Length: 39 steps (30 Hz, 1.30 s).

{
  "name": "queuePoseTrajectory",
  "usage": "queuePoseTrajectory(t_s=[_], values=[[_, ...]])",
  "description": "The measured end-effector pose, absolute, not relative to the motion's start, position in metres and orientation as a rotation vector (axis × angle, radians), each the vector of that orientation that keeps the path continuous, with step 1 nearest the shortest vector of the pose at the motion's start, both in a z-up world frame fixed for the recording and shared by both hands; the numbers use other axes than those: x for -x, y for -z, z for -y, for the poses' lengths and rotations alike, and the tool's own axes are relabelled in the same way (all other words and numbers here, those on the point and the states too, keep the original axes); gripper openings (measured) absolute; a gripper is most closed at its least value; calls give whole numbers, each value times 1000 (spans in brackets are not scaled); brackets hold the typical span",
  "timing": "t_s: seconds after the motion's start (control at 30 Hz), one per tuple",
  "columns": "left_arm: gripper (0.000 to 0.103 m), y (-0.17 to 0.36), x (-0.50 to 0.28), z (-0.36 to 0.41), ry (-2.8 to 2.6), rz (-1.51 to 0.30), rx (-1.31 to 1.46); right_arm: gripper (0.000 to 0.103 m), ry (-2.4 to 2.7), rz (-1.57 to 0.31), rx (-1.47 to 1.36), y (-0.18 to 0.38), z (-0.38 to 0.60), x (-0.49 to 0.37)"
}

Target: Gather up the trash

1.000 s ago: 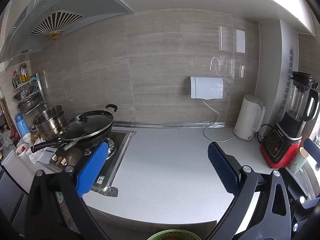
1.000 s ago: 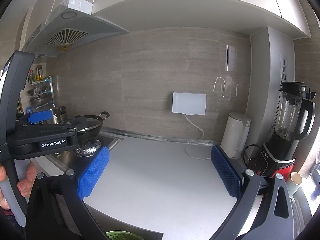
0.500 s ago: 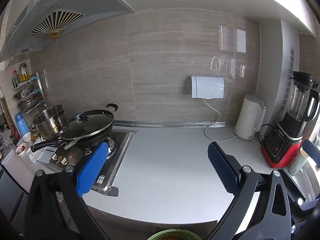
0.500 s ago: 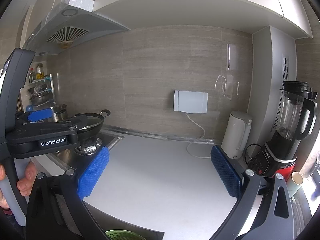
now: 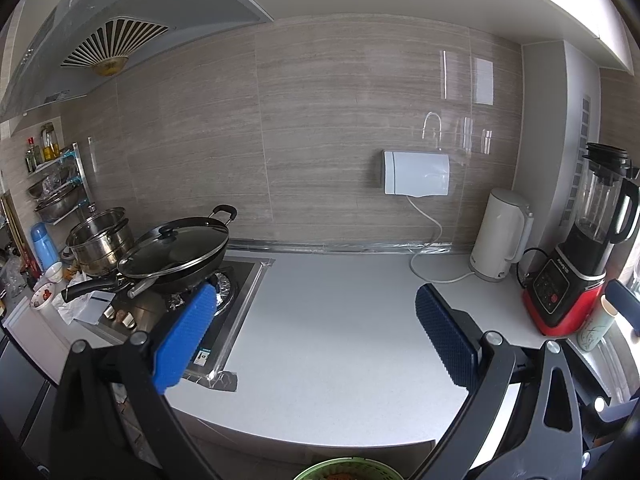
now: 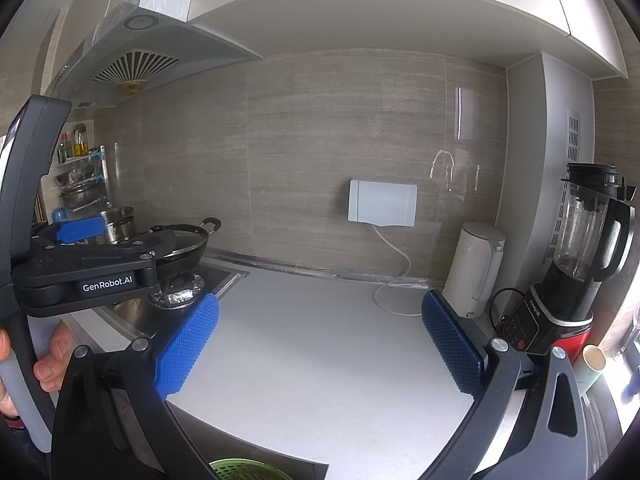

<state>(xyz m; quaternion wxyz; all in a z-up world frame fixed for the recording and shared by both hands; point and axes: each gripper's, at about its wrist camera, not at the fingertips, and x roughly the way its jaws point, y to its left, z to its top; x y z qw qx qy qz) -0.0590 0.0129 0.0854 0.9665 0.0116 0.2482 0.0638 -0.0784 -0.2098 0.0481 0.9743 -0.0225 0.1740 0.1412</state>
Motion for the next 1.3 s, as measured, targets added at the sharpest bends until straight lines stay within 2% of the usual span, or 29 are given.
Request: queuePoseTrajectory(t_s=[1.3], values=[[95, -73, 40, -14, -127, -501, -25, 101, -282, -385, 55, -41, 207, 68]])
